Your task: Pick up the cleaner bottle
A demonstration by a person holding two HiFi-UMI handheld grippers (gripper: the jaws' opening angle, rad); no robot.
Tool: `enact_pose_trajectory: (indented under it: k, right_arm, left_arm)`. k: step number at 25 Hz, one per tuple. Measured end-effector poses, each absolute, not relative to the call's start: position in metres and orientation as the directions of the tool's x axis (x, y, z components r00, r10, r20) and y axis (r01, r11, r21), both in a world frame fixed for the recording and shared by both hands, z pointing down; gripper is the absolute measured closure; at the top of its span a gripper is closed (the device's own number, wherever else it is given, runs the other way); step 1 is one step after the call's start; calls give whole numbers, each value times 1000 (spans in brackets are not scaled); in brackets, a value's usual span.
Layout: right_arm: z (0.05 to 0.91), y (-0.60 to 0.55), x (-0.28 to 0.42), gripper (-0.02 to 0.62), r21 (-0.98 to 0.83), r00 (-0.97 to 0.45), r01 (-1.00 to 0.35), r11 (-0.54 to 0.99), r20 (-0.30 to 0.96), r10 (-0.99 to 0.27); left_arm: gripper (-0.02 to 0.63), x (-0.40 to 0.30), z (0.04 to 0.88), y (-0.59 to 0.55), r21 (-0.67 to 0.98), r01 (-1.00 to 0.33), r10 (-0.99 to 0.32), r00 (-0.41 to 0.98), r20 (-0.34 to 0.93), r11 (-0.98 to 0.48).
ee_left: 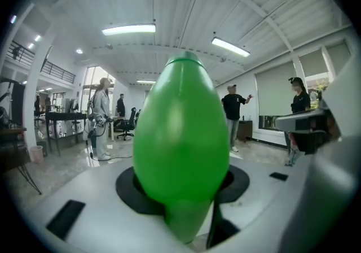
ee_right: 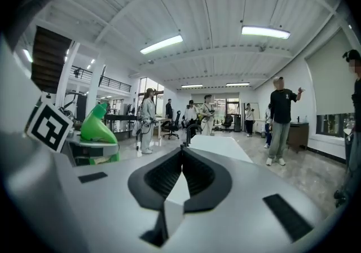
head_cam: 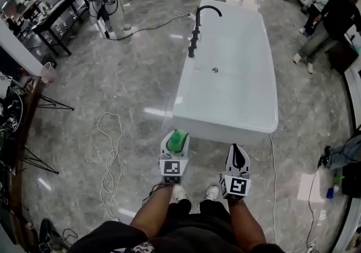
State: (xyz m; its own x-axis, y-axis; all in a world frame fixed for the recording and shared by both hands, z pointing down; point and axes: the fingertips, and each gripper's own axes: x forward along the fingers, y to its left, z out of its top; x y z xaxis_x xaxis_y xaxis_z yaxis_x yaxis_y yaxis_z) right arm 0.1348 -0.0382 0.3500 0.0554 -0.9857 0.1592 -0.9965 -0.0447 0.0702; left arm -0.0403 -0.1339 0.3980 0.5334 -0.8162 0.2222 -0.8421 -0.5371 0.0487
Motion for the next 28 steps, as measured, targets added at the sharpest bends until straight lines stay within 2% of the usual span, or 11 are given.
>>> enact_pose_trajectory:
  k: [4,7,14,28]
  right_arm:
    - [318,-25,143,578,95,86,-993,-77,97,-992]
    - [312,-15,147,578,119,89,-990,-78,89,-992]
    - [291,-18,177,578,81,93,-993,-88,59,-994]
    - [272,-70,268,578,127,54,-991,-44,73,-996]
  left_arm:
    - [422,-35,376,-129,19,-833,-809,542,229,-553]
    - [422,-26,359,-123,32,-830,-810,552,199,-557]
    - [422,-2,334,-114,41,-827,-802,554,224,-560]
    - [422,81,296,-155,36,-843,-828,534,174,-536]
